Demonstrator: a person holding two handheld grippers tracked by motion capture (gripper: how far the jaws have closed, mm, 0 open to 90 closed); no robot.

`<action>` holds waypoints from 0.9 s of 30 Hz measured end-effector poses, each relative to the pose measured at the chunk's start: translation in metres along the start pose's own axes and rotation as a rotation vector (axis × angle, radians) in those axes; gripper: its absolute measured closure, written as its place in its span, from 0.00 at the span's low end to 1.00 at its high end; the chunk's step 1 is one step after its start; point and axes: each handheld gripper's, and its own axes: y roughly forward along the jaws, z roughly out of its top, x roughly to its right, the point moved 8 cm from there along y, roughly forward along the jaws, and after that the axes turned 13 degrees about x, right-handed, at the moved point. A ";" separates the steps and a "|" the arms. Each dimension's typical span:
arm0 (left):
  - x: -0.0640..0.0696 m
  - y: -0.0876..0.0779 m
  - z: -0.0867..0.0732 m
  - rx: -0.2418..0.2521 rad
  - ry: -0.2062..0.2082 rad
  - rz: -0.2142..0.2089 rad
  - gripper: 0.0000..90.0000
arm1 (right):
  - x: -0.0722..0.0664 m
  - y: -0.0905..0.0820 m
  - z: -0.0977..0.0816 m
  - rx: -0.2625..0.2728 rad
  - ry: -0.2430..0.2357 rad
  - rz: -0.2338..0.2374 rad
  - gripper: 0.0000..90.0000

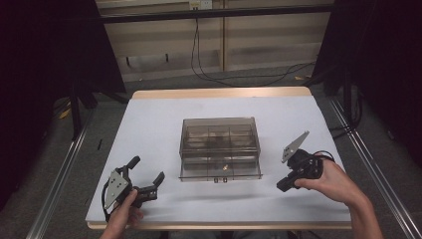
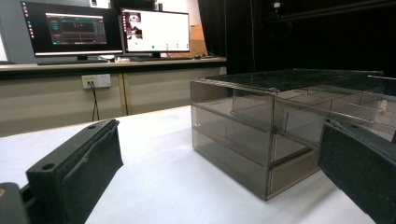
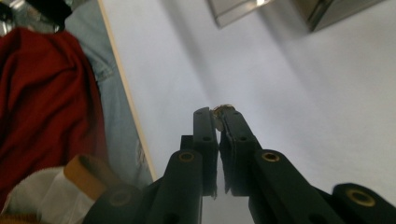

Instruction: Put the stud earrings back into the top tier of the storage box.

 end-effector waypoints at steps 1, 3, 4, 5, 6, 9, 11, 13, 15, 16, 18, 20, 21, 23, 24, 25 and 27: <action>0.000 0.000 0.000 0.000 0.000 0.000 0.00 | 0.000 -0.002 0.002 0.013 0.002 -0.003 0.95; 0.000 0.000 0.000 0.000 0.000 0.000 0.00 | 0.001 -0.005 0.005 0.037 -0.003 -0.008 0.95; 0.000 0.000 0.000 0.000 0.000 0.000 0.00 | 0.001 -0.006 0.006 0.045 0.002 -0.011 0.95; 0.000 0.000 0.000 0.000 0.000 0.000 0.00 | 0.002 -0.007 0.007 0.055 -0.004 -0.015 0.95; 0.000 0.000 0.000 0.000 -0.001 0.000 0.00 | 0.002 -0.009 0.008 0.062 0.005 -0.021 0.95; 0.000 0.000 0.000 0.000 0.001 0.000 0.00 | 0.005 -0.012 0.009 0.068 0.011 -0.054 0.95; 0.000 0.000 0.000 0.000 0.000 0.000 0.00 | 0.007 -0.013 0.010 0.075 0.012 -0.064 0.95; 0.000 0.000 0.000 0.000 0.000 0.000 0.00 | 0.006 -0.016 0.014 0.087 0.018 -0.073 0.95; 0.000 0.000 0.000 0.001 0.001 0.000 0.00 | 0.005 -0.020 0.020 0.109 0.015 -0.080 0.95; 0.000 0.000 0.000 0.000 0.003 -0.001 0.00 | 0.004 -0.022 0.024 0.122 0.009 -0.075 0.95; 0.000 0.000 0.000 -0.002 0.007 -0.002 0.00 | 0.002 -0.027 0.032 0.138 -0.005 -0.074 0.95; 0.000 0.000 0.000 0.000 0.003 -0.001 0.00 | 0.002 -0.030 0.039 0.151 -0.022 -0.075 0.95; 0.000 0.000 0.000 0.000 0.003 0.000 0.00 | 0.003 -0.031 0.043 0.158 -0.026 -0.080 0.95; 0.000 0.000 0.000 0.002 0.000 0.000 0.00 | 0.003 -0.031 0.048 0.154 -0.027 -0.081 0.95; 0.000 0.000 0.000 0.002 -0.001 0.000 0.00 | 0.003 -0.031 0.051 0.158 -0.029 -0.076 0.95; 0.000 0.000 0.000 0.002 0.000 -0.001 0.00 | 0.003 -0.031 0.053 0.155 -0.038 -0.070 0.95; 0.000 0.000 0.000 -0.001 0.007 -0.004 0.00 | 0.002 -0.032 0.059 0.145 -0.046 -0.075 0.95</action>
